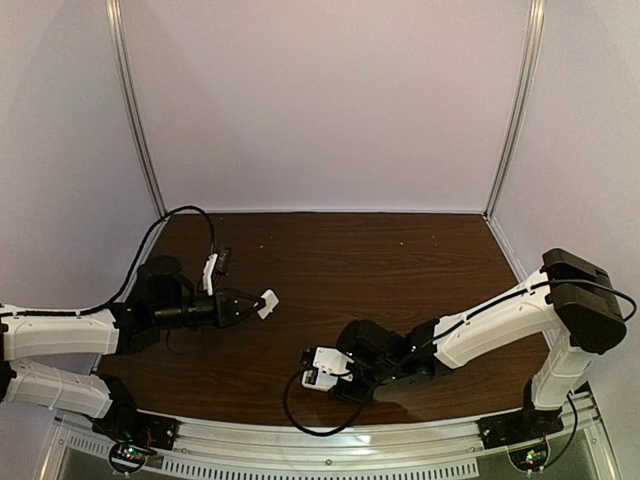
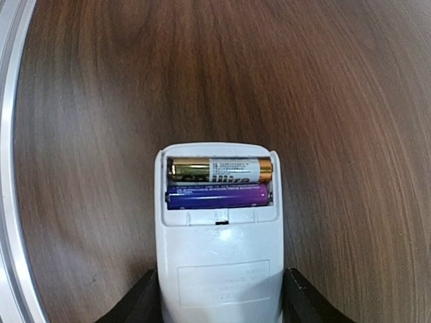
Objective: Load the batteries into the remote control
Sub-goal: Hold the remote control without the battery cover at the center of the board.
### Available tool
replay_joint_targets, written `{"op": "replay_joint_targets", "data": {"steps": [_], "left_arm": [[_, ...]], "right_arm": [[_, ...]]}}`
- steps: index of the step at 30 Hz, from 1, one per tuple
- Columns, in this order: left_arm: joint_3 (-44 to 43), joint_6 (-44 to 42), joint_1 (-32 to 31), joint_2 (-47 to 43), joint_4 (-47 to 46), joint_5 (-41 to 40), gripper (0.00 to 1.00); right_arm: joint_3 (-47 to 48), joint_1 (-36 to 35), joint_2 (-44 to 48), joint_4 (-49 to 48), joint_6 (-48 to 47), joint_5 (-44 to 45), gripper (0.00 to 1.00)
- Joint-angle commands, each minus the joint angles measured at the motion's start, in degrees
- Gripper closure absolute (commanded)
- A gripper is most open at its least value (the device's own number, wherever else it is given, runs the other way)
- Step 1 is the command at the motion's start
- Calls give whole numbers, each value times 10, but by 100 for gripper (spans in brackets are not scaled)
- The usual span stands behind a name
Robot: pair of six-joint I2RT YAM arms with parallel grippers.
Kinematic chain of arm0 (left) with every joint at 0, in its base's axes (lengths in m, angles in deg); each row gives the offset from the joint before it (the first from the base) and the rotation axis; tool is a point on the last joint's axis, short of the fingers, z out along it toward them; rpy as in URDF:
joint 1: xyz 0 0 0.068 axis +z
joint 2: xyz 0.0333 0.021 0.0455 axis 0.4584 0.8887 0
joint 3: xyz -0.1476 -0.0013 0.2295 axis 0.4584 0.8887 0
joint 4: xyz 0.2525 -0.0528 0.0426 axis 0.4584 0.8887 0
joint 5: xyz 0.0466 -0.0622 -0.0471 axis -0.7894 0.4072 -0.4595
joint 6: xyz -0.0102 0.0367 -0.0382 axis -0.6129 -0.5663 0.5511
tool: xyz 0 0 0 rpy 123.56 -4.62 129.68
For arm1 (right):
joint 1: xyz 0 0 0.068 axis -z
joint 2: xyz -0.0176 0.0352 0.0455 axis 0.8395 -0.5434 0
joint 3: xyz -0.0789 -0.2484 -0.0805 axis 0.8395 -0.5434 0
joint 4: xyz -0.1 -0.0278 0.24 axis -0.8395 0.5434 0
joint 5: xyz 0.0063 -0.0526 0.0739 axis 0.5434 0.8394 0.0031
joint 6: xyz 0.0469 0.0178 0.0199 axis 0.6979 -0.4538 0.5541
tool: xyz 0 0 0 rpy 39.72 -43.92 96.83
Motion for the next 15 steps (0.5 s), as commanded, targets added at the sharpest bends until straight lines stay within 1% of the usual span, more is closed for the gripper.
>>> {"op": "replay_joint_targets", "data": {"steps": [1,6,11,15], "left_arm": [[25,31,4,14,-87,21,100],[56,46,4,48,-158,32,100],[77,49,-10,109,-237,31,100],[81,63,-25,175,-318,33,100]], "right_arm": [[-7,3,-2,-36,30,44,44],[-9,22,1,-73,56,55,51],[-2,42,-17,-96,77,44,53],[0,48,-38,-112,85,34,53]]}}
